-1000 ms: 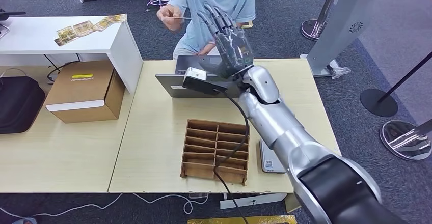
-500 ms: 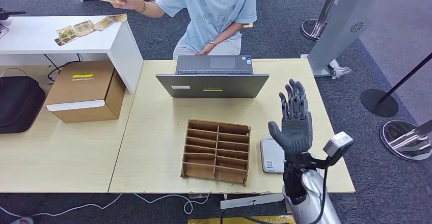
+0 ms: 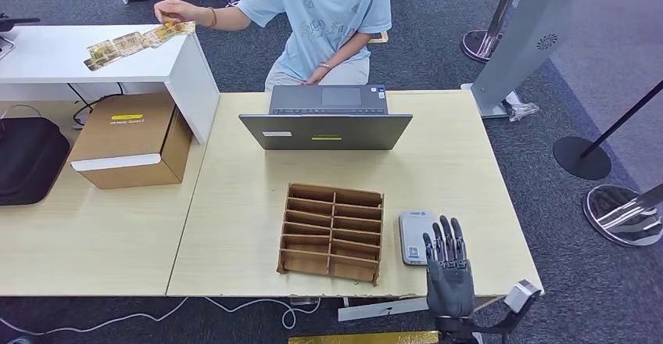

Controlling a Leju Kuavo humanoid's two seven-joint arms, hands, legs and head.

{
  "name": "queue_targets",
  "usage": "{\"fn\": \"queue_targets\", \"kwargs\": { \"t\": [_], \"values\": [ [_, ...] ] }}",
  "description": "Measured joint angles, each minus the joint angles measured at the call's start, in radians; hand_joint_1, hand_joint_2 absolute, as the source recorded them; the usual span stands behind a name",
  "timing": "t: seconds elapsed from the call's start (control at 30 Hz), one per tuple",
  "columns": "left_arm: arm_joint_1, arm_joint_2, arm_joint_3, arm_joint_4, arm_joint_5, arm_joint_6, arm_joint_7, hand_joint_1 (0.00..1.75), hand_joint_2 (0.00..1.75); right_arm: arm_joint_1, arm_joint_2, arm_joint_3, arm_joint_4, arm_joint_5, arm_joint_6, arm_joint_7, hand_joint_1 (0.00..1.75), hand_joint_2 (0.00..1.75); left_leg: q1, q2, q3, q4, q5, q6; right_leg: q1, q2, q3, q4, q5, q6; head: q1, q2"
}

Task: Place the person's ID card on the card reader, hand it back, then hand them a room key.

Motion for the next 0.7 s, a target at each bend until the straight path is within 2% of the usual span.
{"fn": "queue_targets", "kwargs": {
  "t": [0.2, 0.23, 0.3, 0.37, 0.43, 0.5, 0.7],
  "values": [
    [0.006, 0.004, 0.001, 0.000, -0.001, 0.000, -0.025, 0.00, 0.00, -0.027, 0.002, 0.072, 0.034, 0.030, -0.065, -0.051, 0.00, 1.75, -0.001, 0.000, 0.000, 0.000, 0.001, 0.000, -0.001, 0.000, 0.000, 0.000, 0.000, 0.000, 0.000, 0.000],
    [0.008, 0.004, 0.001, 0.001, -0.002, 0.024, -0.030, 0.00, 0.00, -0.028, 0.002, 0.079, 0.026, 0.041, -0.077, -0.052, 0.00, 1.75, -0.001, 0.000, 0.001, 0.000, 0.001, 0.000, -0.001, 0.000, 0.000, 0.000, 0.000, 0.000, 0.000, 0.000],
    [0.021, -0.010, 0.001, 0.008, -0.004, 0.164, -0.047, 0.00, 0.00, -0.028, 0.002, 0.090, 0.004, 0.064, -0.103, -0.053, 0.00, 1.75, -0.002, 0.001, 0.002, 0.000, 0.000, 0.000, -0.002, 0.001, 0.000, 0.000, 0.000, 0.000, 0.000, 0.000],
    [0.047, -0.045, 0.001, 0.022, -0.008, 0.438, -0.073, 0.00, 0.00, -0.027, 0.002, 0.099, -0.024, 0.083, -0.126, -0.053, 0.00, 1.75, -0.001, 0.004, 0.002, 0.000, -0.001, 0.001, -0.001, 0.003, 0.001, -0.001, 0.000, 0.001, 0.000, 0.000],
    [0.066, -0.078, 0.001, 0.035, -0.017, 0.657, -0.090, 0.00, 0.00, -0.025, 0.002, 0.105, -0.050, 0.094, -0.141, -0.053, 0.00, 1.75, 0.001, 0.006, 0.002, 0.001, -0.002, 0.002, 0.001, 0.004, 0.001, -0.002, 0.000, 0.001, 0.002, 0.000],
    [0.074, -0.094, -0.001, 0.045, -0.026, 0.719, -0.101, 0.00, 0.00, -0.022, 0.002, 0.112, -0.075, 0.101, -0.150, -0.052, 0.00, 1.75, 0.001, 0.006, 0.002, 0.001, -0.002, 0.002, 0.001, 0.004, 0.001, -0.003, 0.000, 0.001, 0.001, 0.000],
    [0.082, -0.116, -0.008, 0.054, -0.038, 0.762, -0.116, 0.00, 0.00, -0.007, 0.002, 0.124, -0.154, 0.155, -0.200, -0.048, 0.00, 1.75, 0.003, 0.007, 0.002, 0.001, -0.002, 0.001, 0.004, 0.005, 0.001, -0.003, 0.000, 0.000, 0.001, 0.000]
  ]
}}
